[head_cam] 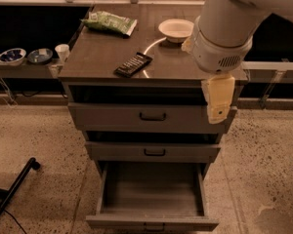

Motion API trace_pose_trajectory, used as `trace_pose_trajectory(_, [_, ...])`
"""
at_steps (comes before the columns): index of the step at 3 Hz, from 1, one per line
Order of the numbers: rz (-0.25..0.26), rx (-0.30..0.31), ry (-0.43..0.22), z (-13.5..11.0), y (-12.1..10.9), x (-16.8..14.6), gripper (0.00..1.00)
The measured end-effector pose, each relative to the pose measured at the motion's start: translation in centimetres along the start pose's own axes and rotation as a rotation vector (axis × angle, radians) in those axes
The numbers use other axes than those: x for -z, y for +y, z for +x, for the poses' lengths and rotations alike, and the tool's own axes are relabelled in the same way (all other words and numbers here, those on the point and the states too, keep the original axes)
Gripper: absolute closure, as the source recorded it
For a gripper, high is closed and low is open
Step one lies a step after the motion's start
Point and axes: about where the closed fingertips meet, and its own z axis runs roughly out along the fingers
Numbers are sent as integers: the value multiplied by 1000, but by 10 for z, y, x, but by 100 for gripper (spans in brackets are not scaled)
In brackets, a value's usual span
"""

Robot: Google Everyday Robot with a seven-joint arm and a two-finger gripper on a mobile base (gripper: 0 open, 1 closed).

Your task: Place rxbar chocolate into bottom drawer

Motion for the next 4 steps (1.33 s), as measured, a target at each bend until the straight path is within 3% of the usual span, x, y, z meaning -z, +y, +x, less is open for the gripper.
trace_pose_trajectory(1, [-28, 100, -55, -26, -25, -13, 0])
trace_pose_trajectory(2, [-32, 428, -104, -80, -77, -41, 0])
trace_pose_trajectory(3, [-28, 650, -131, -112, -97, -63, 0])
trace_pose_trajectory(4, [-19, 738, -134, -114, -98, -65, 0])
